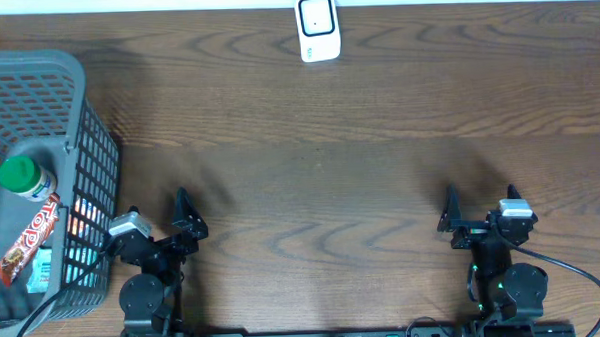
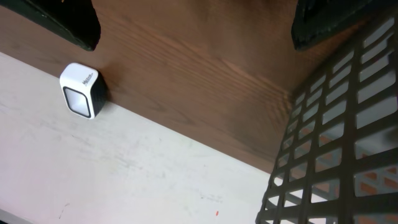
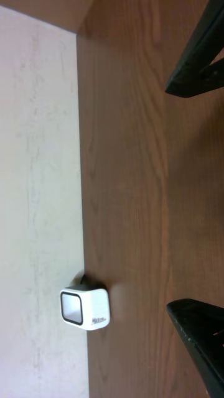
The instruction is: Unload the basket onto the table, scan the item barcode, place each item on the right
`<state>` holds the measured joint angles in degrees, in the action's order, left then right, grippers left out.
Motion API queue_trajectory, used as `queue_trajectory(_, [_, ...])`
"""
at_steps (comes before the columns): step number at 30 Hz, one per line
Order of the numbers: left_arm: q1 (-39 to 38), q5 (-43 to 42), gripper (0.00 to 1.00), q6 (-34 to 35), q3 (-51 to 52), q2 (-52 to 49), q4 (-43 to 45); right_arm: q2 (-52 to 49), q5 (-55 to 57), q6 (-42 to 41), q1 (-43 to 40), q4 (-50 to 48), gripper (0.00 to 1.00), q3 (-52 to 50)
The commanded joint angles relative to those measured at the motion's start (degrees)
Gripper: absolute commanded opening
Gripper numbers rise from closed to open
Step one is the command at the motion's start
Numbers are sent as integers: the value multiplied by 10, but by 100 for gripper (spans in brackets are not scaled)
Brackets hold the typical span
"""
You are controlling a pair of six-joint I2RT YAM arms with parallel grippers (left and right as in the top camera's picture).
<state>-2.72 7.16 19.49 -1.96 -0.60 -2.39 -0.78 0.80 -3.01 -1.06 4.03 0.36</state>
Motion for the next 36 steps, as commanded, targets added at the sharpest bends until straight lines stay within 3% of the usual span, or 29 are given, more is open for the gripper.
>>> queue_trajectory(1, [2,-5,98,-3,17,3,-12,4,-4,-8,-4,3,99,0])
queue_trajectory(29, [2,-46,98,-4,17,3,-14,4,-5,-8,-4,3,99,0])
queue_trajectory(36, [2,-82,98,-75,17,-22,-16,4,-4,-8,-4,3,99,0])
